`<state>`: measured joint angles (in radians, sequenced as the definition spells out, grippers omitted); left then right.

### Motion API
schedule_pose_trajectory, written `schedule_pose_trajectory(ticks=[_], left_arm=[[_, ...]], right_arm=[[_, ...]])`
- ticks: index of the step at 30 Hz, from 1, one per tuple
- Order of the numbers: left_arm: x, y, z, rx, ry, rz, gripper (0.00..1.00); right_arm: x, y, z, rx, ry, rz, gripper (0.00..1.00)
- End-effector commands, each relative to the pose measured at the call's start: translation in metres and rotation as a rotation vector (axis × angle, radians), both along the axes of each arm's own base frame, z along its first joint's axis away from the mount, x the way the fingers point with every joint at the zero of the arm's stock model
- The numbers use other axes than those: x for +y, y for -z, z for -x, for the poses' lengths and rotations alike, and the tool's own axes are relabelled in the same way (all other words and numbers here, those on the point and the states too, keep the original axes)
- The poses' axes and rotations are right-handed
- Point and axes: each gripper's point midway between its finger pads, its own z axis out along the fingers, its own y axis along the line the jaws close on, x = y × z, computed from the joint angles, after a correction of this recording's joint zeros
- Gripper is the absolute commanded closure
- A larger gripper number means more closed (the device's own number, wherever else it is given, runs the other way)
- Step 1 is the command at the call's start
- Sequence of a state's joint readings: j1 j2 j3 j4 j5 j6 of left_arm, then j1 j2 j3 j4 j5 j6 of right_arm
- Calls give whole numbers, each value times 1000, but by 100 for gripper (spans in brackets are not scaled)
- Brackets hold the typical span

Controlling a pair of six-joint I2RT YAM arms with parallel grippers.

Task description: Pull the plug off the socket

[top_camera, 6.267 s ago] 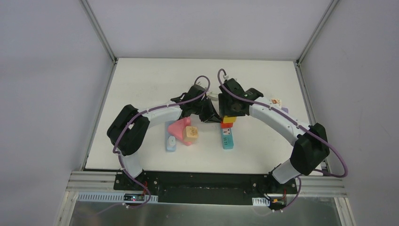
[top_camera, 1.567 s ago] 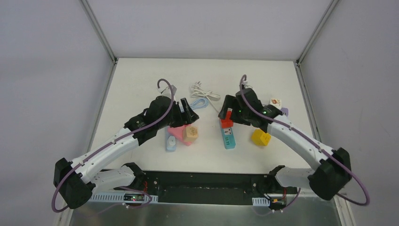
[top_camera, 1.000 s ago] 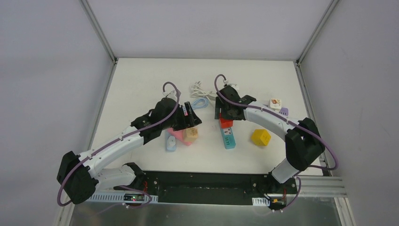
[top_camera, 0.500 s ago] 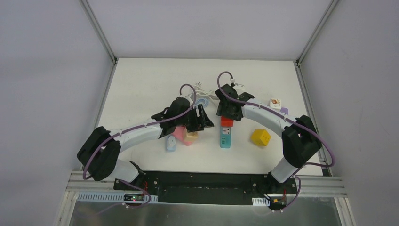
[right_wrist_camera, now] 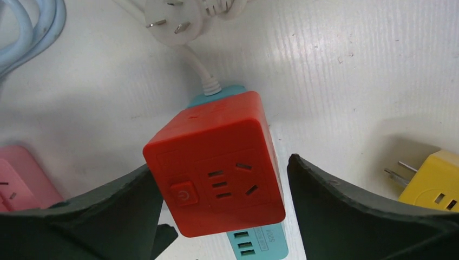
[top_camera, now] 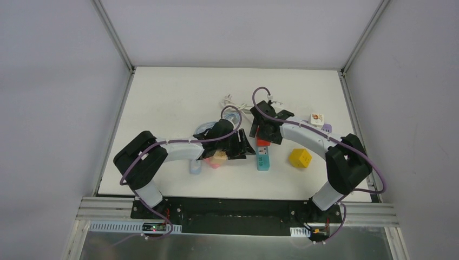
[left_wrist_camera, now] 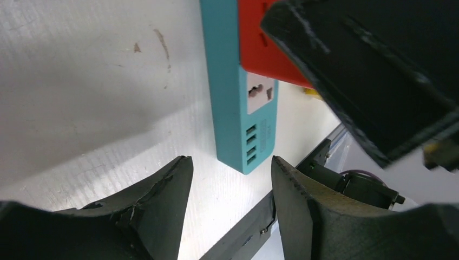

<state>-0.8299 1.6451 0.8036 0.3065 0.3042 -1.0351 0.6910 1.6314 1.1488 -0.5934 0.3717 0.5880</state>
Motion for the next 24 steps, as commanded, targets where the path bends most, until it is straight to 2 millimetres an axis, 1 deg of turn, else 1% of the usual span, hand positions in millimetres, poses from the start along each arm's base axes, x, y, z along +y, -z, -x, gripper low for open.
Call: schedule_pose_trajectory(ticks=[1, 2, 5, 7, 8, 13, 16, 18, 21, 23, 24], left_arm=[[-6, 5, -5, 13, -45, 25, 44], [-6, 6, -5, 16, -45, 25, 44], [-10, 7, -6, 12, -44, 26, 45], [-12, 7, -7, 9, -43, 26, 44], [-13, 9, -8, 11, -46, 22, 44], [-16, 17, -8, 18, -36, 5, 46], [-16, 24, -5, 22, -23, -25, 52], [-13, 30, -2, 28, -23, -57, 56], [-8, 40, 7, 57, -23, -114, 62], [-3, 45, 13, 76, -18, -162, 65], [-1, 47, 16, 80, -16, -183, 66]], right_arm=[[6, -14, -1, -23, -40, -87, 26], [6, -15, -1, -28, -36, -97, 33], [8, -19, -5, -48, -20, -115, 50], [10, -19, -7, -50, -5, -126, 59], [11, -18, -8, -47, 10, -127, 62], [14, -13, -11, -30, 69, -138, 67], [15, -18, -13, -38, 68, -139, 68], [16, -21, -15, -42, 58, -137, 65], [15, -21, -14, -45, 21, -125, 35], [12, -19, -13, -42, -8, -98, 23], [9, -18, -13, -41, -24, -80, 21]])
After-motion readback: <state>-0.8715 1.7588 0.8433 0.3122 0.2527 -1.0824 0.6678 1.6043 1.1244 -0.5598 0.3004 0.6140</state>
